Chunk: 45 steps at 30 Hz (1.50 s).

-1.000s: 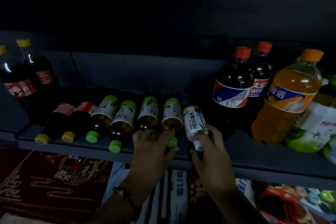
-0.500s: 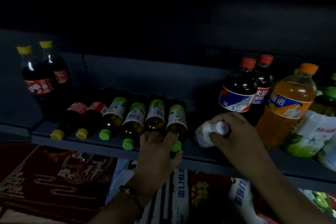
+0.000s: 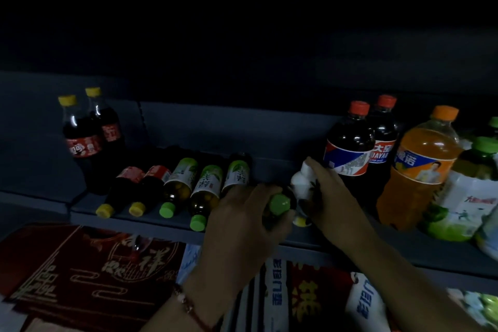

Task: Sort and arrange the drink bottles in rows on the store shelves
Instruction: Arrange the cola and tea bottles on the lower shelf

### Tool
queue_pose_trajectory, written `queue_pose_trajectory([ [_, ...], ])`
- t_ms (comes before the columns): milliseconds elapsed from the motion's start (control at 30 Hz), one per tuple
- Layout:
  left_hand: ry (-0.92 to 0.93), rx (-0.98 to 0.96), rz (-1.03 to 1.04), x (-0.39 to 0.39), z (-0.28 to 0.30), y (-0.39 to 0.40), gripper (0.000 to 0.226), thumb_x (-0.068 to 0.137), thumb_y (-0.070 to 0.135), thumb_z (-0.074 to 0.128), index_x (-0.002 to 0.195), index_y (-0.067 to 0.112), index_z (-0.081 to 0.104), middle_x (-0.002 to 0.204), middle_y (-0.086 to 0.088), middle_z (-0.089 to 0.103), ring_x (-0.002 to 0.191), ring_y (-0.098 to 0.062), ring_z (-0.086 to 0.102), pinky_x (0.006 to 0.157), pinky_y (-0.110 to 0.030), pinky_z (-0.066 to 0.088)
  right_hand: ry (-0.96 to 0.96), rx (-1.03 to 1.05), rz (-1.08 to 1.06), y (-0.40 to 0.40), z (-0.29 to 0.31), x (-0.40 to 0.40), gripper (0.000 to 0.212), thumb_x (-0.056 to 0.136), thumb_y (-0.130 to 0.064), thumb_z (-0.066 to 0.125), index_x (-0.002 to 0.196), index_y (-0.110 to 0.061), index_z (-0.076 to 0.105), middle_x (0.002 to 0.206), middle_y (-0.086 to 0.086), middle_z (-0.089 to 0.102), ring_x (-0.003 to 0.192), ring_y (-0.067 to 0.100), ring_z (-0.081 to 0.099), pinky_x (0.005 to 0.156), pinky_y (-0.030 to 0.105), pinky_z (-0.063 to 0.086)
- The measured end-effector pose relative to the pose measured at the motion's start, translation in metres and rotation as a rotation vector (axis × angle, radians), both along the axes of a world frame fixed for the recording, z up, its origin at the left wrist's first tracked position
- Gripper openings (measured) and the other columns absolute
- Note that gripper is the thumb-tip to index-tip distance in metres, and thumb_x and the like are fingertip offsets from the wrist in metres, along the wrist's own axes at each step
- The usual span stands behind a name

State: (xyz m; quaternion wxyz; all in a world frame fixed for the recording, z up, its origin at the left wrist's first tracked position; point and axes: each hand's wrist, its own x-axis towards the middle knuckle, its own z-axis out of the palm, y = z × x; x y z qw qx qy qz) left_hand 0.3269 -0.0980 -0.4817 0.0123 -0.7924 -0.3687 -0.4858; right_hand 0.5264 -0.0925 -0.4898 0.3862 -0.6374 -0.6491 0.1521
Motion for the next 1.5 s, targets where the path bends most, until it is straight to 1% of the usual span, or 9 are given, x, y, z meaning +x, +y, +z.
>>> queue_pose_trajectory([
  [200,0.052,-0.096,0.036,0.021,0.044,0.037,0.043,0.084,0.062,0.046,0.099,0.025,0.065,0.084,0.002,0.067,0.077,-0.017,0.059,0.059,-0.029,0.05,0.017,0.017,0.009,-0.012,-0.005,0.001,0.085,0.089,-0.018,0.07,0.152,-0.038,0.017,0.147,-0.026,0.021,0.129,-0.013,0.02,0.087,-0.012,0.018],
  [367,0.028,-0.099,0.114,0.032,0.048,0.069,0.047,0.091,0.057,0.051,0.108,0.015,0.066,0.09,-0.005,0.071,0.085,-0.026,0.064,0.066,-0.035,0.053,0.118,0.03,0.037,-0.015,-0.012,-0.003,0.089,0.088,-0.012,0.069,0.15,-0.047,0.015,0.156,-0.025,0.02,0.139,-0.011,0.021,0.099,-0.004,0.023],
  [600,0.073,-0.209,0.222,0.032,0.047,0.095,0.057,0.097,0.053,0.05,0.141,0.017,0.048,0.113,-0.01,0.069,0.1,-0.03,0.065,0.079,-0.04,0.055,0.075,-0.002,0.023,-0.023,-0.015,-0.003,0.075,0.091,-0.018,0.066,0.147,-0.043,0.024,0.157,-0.017,0.02,0.135,-0.004,0.029,0.086,-0.007,0.028],
  [733,0.186,-0.229,0.154,0.02,0.044,0.089,0.063,0.096,0.056,0.044,0.152,0.029,0.032,0.121,-0.011,0.063,0.108,-0.032,0.061,0.082,-0.038,0.051,0.081,0.011,0.058,-0.035,-0.009,-0.009,0.068,0.092,-0.021,0.065,0.13,-0.061,0.024,0.153,-0.021,0.023,0.136,0.002,0.033,0.096,0.008,0.032],
  [833,0.384,-0.286,0.117,0.001,0.031,0.075,0.069,0.099,0.05,0.045,0.157,0.037,0.01,0.127,-0.01,0.055,0.114,-0.03,0.054,0.085,-0.035,0.047,0.122,0.018,0.073,-0.046,-0.008,-0.017,0.065,0.092,-0.024,0.065,0.134,-0.057,0.029,0.139,-0.03,0.033,0.12,0.002,0.049,0.097,0.021,0.044],
  [1000,0.449,-0.228,0.135,-0.056,-0.019,0.062,0.064,0.093,0.047,0.052,0.151,0.025,0.038,0.121,-0.009,0.058,0.102,-0.032,0.059,0.078,-0.039,0.053,0.141,-0.07,0.073,-0.046,-0.015,-0.04,0.065,0.091,-0.029,0.064,0.133,-0.06,0.026,0.133,-0.028,0.035,0.102,-0.012,0.049,0.079,0.005,0.039],
  [1167,0.368,-0.307,0.236,-0.093,-0.065,0.055,0.059,0.084,0.039,0.074,0.138,0.025,0.054,0.126,-0.006,0.049,0.099,-0.034,0.061,0.072,-0.041,0.055,0.017,-0.126,0.136,-0.02,-0.025,-0.079,0.065,0.093,-0.038,0.06,0.145,-0.049,0.023,0.143,-0.018,0.033,0.108,-0.002,0.05,0.084,0.019,0.041],
  [1333,0.287,-0.37,0.263,-0.098,-0.076,0.055,0.052,0.092,0.041,0.065,0.141,0.035,0.047,0.123,-0.009,0.048,0.098,-0.033,0.059,0.068,-0.037,0.054,-0.185,-0.123,0.205,0.017,-0.041,-0.113,0.063,0.096,-0.039,0.055,0.15,-0.045,0.023,0.16,-0.02,0.005,0.141,0.007,0.029,0.1,0.015,0.03],
  [1500,0.256,-0.413,0.222,-0.109,-0.085,0.051,0.051,0.098,0.035,0.057,0.144,0.036,0.036,0.119,-0.006,0.055,0.084,-0.029,0.061,0.06,-0.033,0.049,-0.227,-0.105,0.165,0.04,-0.058,-0.14,0.057,0.095,-0.032,0.059,0.147,-0.037,0.035,0.161,-0.015,-0.017,0.141,0.005,0.021,0.105,0.018,0.03],
])
